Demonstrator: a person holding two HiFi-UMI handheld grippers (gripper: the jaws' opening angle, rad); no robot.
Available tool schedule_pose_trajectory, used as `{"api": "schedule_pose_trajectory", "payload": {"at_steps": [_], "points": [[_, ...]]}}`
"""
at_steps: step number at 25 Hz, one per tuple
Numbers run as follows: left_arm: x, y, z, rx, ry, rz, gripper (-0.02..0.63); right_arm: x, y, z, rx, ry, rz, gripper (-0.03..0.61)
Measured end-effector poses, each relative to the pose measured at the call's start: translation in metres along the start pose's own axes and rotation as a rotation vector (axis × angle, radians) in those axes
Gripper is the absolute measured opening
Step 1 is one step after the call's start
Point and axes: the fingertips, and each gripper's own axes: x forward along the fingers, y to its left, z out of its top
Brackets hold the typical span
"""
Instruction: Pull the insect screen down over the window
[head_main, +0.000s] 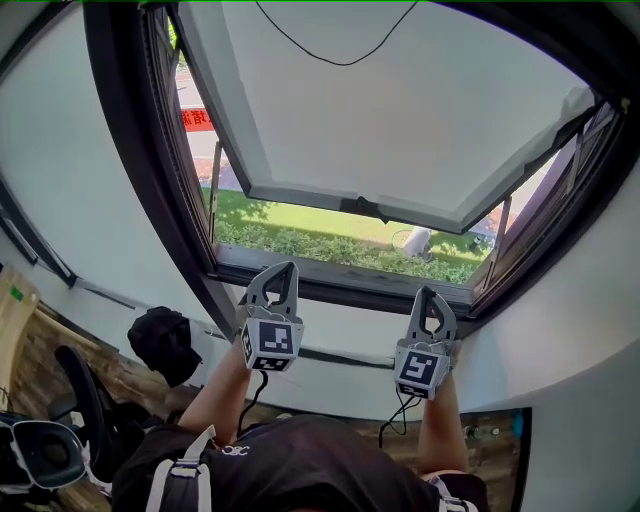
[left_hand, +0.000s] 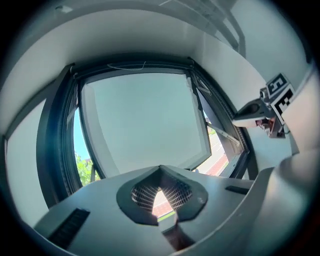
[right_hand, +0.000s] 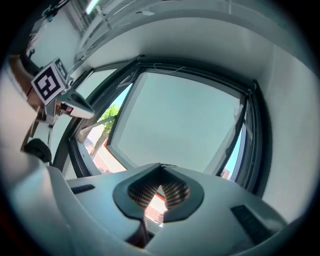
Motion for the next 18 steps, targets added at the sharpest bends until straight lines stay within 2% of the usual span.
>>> {"api": "schedule_pose_trajectory", "payload": {"at_steps": [5, 10, 12, 14, 15, 18], "points": [[0.005, 0.022, 0.028, 0.299, -0.048, 0.088, 0.012, 0.008, -0.029, 0.009, -0.291, 0.025, -0.025, 0.005], [0.016, 0.042, 0.04, 0.603, -0.032, 0.159, 0.014, 0.017, -0.059, 0.02, -0.538, 0.045, -0.078, 0.005], [0.021, 0.048, 0.043, 0.669, -0.006, 0.167, 0.014, 0.019, -0.072, 0.026, -0.612, 0.05, -0.112, 0.006], [0.025, 0.055, 0.048, 0.7, 0.012, 0.176, 0.015, 0.022, -0.085, 0.033, -0.646, 0.056, -0.146, 0.006], [0.027, 0.059, 0.051, 0.708, 0.017, 0.182, 0.017, 0.023, -0.091, 0.036, -0.641, 0.06, -0.153, 0.006], [0.029, 0.068, 0.066, 0.71, 0.002, 0.194, 0.077, 0.026, -0.107, 0.046, -0.595, 0.064, -0.162, 0.019]]}}
